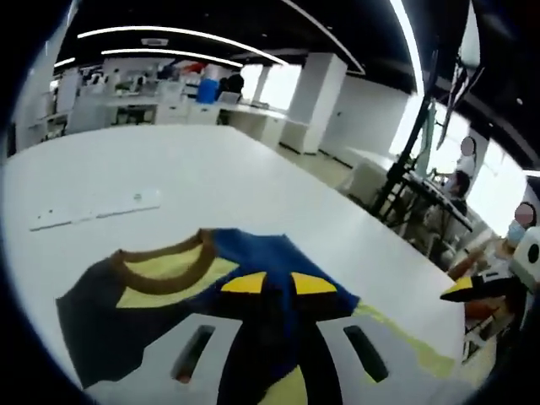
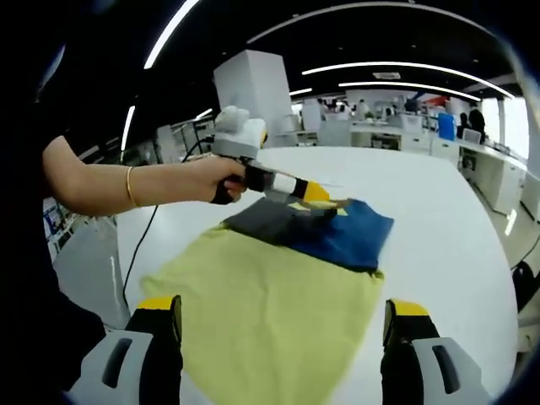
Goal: Fold the garment on the visible template until the final outline fits inside the template.
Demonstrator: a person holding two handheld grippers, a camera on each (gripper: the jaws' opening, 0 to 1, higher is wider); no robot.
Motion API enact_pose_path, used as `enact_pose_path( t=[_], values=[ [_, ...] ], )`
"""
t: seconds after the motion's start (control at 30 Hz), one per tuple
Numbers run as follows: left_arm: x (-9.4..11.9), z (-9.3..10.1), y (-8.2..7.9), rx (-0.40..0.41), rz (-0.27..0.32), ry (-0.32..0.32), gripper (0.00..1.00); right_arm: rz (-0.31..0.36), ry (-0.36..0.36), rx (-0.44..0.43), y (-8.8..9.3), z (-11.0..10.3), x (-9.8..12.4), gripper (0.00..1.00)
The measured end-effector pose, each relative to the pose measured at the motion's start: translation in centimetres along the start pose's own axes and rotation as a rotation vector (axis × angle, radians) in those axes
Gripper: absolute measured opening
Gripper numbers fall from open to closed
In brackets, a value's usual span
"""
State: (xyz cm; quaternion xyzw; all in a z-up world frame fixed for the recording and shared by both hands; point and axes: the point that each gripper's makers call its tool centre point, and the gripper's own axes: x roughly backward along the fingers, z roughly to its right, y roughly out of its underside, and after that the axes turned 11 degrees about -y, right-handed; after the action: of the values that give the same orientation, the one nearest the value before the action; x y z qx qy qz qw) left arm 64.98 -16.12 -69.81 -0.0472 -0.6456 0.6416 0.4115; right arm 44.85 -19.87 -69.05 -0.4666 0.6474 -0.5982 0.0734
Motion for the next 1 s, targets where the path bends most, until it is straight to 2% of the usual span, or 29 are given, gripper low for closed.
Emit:
enact_pose_path(
  t=[0.1,0.3,0.4,0.5,0.67,0.73,1.0],
  values=[
    [0.2,-0.1,-0.1,-0.100,0.020,-0.008,0.30,0.000,-0.002,-0.005,0.1,0.0,-0.1,0.99],
    [0.7,0.1,0.7,-0.186,0.003,0.011,0.42,-0.002,-0.004,-0.008,0.3,-0.1,-0.3,0.99],
    [1.1,0.3,1.7,-0.274,-0.025,0.029,0.42,0.002,-0.005,-0.008,0.2,-0.1,-0.4,0.99],
    [1.1,0.3,2.6,-0.282,-0.053,0.034,0.42,0.001,-0.002,-0.010,0.3,-0.1,-0.4,0.99],
    [1.6,0.2,3.3,-0.292,-0.053,0.056,0.42,-0.001,0.001,-0.015,0.6,-0.1,-0.3,0.99],
    [1.8,-0.2,3.8,-0.322,-0.069,0.052,0.42,-0.002,0.004,-0.019,0.7,-0.1,-0.2,0.99],
    [2.5,-2.5,4.0,-0.388,-0.054,0.019,0.39,-0.002,0.008,-0.026,0.9,0.1,-0.1,0.99]
  ],
)
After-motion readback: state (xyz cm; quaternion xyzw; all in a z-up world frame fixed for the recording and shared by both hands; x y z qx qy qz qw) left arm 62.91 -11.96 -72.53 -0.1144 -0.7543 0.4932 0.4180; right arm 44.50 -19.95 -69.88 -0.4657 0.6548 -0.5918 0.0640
